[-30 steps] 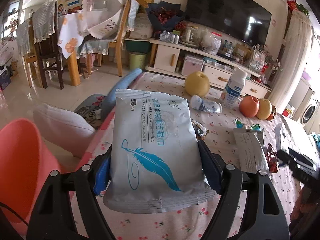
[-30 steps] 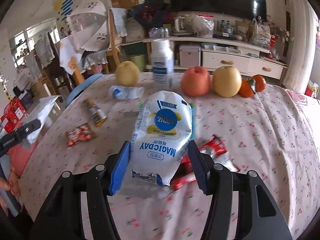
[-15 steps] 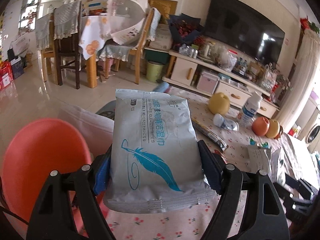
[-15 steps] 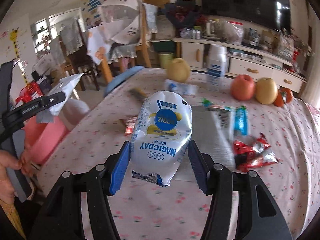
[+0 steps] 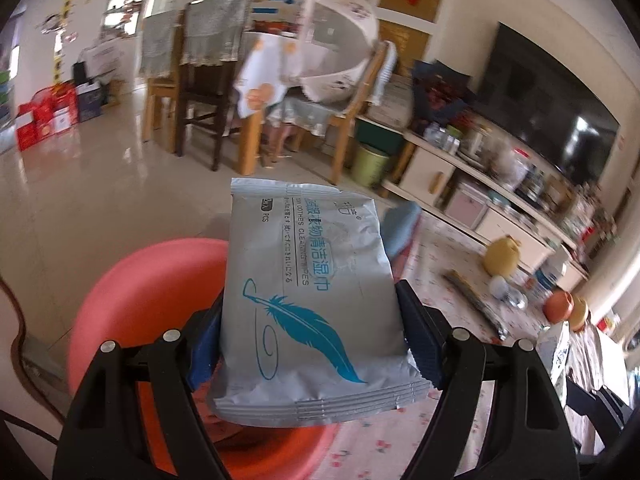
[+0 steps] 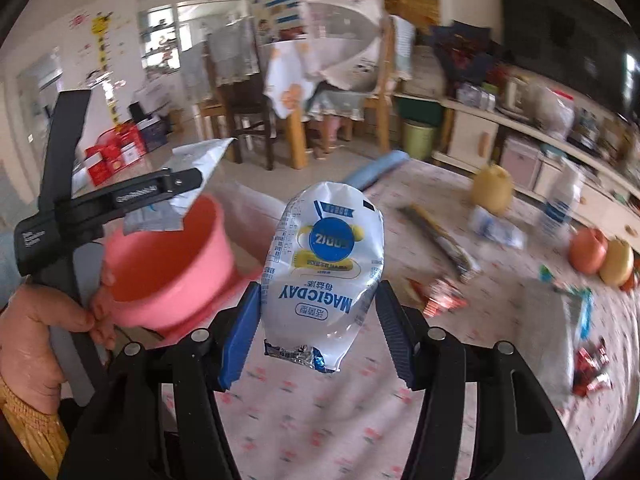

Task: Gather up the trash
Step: 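Carry the wet-wipe pack and Magicday pouch to the pink bucket and release both, then return both tools to the table over the remaining wrappers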

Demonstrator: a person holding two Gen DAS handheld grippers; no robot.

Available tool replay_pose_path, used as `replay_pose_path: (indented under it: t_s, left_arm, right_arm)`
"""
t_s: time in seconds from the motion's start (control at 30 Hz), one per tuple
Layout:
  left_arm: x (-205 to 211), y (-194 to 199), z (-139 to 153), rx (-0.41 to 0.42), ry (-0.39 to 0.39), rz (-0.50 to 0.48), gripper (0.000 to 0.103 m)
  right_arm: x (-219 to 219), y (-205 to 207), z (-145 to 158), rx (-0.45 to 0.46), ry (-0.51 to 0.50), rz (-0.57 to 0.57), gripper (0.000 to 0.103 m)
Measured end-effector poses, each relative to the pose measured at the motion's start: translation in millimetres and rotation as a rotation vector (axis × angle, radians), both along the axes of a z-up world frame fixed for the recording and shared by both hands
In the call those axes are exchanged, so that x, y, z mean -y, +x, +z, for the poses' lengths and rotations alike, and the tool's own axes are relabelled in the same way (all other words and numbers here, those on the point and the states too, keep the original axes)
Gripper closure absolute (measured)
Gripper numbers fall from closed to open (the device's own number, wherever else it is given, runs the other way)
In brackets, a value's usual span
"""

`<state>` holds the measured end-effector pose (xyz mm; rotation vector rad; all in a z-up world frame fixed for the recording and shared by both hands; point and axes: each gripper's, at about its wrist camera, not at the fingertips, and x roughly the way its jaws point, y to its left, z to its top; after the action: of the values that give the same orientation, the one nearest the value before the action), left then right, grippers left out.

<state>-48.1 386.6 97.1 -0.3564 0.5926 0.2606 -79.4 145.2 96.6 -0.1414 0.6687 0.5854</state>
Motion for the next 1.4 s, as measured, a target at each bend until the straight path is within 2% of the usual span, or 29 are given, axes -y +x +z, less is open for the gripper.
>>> replay_pose_path:
  t_s: [0.37,0.53,0.67,0.7,0.73,0.8,0.93,1.07,1.17,1.4]
  left_arm:
    - [-69,-19,-6,-0.006,-0.096,0.167,0.025]
    - [-89,-24,-7,0.013,-0.117,0.206,0.025]
    - [-94,-18,-13,-0.017,-0.122,0.219,0.025]
    - [-95,-18,-13,-0.017,-0.121,0.222,0.025]
    - [-96,-19,-13,-0.015,-0.117,0.227,0.025]
    - [-97,-20,-11,-0.012,-0.111,0.240,0.023]
    - [-95,-20,-11,-0.005,-0.105,0.238,0.019]
    - [-85,-18,-9,-0.004,-0.059,0.223,0.015]
    - [-75,-14,-8,0.001,-0.023,0.200,0.015]
    - [-58,-9,0,0.031,-0.006,0.126,0.015]
  right_arm:
    - [-106,-6,-1,0.011,-0.041,0.179,0.044]
    - [-145,-2,-16,0.003,-0.069,0.219,0.044]
    - [-169,8,-39,-0.028,-0.121,0.214,0.043]
    - [-172,10,-43,-0.048,-0.119,0.214,0.037]
    - [-169,12,-46,-0.059,-0.105,0.203,0.024]
    - [-159,11,-45,-0.062,-0.052,0.175,0.013]
    - [-142,12,-42,-0.064,-0.009,0.132,0.013]
    - [-126,12,-39,-0.064,0.001,0.097,0.013]
    - [-116,11,-39,-0.059,-0.005,0.082,0.013]
    - [-90,7,-46,-0.060,-0.026,0.050,0.013]
